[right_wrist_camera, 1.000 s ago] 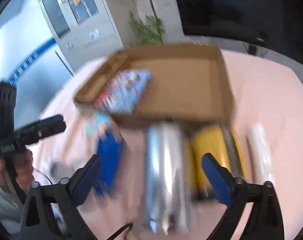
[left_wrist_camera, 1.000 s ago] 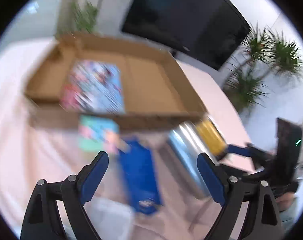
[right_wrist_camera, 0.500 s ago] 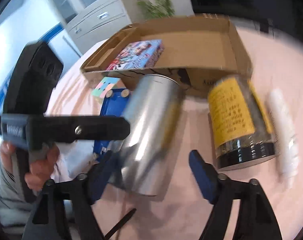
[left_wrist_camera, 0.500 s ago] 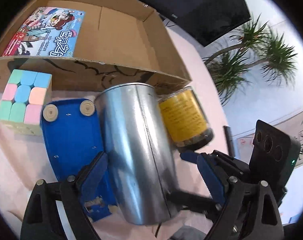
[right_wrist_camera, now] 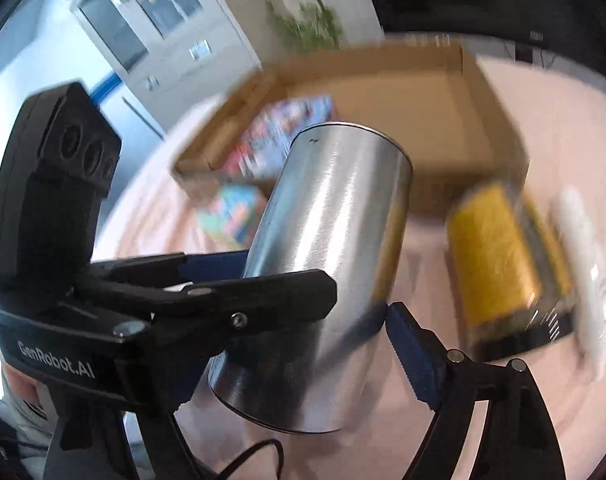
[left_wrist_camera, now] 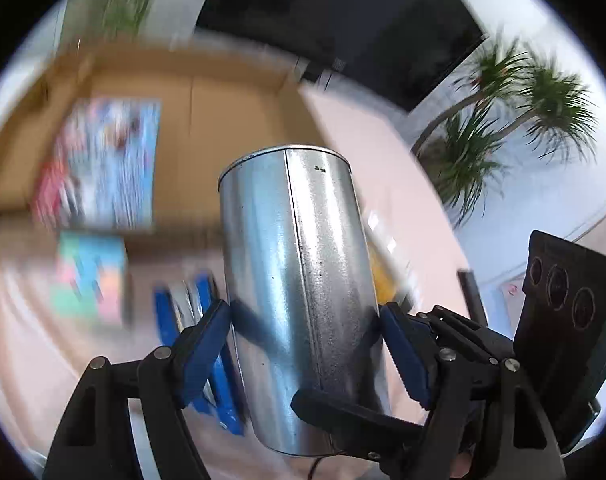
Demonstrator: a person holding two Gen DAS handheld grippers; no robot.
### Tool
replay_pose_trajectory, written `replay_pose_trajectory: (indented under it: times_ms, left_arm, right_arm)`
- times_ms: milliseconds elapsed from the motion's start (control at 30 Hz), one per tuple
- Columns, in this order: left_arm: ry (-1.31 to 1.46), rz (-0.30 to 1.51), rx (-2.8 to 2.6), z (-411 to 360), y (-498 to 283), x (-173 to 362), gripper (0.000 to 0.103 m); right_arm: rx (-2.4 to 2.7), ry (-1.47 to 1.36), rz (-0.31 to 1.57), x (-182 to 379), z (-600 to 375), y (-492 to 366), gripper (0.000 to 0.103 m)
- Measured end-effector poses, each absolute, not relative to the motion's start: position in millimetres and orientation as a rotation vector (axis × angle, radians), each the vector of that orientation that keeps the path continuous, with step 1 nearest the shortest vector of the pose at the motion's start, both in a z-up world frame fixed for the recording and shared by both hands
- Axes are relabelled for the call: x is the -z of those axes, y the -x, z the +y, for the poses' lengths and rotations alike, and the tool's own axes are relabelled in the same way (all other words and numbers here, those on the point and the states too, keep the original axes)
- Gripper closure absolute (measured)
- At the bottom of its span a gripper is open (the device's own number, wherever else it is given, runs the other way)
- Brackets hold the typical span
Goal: Organize rigid objects
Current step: 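Grasp the silver metal can with the right gripper and lift it, then set the silver can upright beside the game box, open right gripper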
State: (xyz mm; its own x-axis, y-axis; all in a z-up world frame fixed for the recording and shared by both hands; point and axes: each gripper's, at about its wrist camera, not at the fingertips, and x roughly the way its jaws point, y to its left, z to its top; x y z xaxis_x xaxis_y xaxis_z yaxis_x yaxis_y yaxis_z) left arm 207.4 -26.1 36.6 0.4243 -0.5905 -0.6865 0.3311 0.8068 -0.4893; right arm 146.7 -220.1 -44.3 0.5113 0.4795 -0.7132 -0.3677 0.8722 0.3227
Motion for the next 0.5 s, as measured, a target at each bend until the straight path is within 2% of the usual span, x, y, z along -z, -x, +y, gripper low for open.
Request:
replay_pose_trajectory:
  times_ms: [133,267,367,500]
  left_arm:
    - [0.249,0.841,0.57,-14.8,-246.5,-87.5,0.026]
    - [0.257,0.86,0.54,2.7,-306.4,-93.3,0.026]
    - [0.288,0.939,0.538,12.1,-348.9,-71.3,0.026]
    - [0.364,1.084,0.546,14.5,-382.9,-12.3,0.026]
  right_arm:
    - [-0.534,-0.079,0.752,-11.6,-209.3,-174.5,0.022]
    - [-0.58,-0.079,0.74,-35.9,-197.1,-229.2,0.023]
    - [-0.613,-0.116,0.804,-27.6,-193.4,-272.7,0.026]
    - [-0.59,-0.168,0.931,17.5,-189.7,-317.4,0.027]
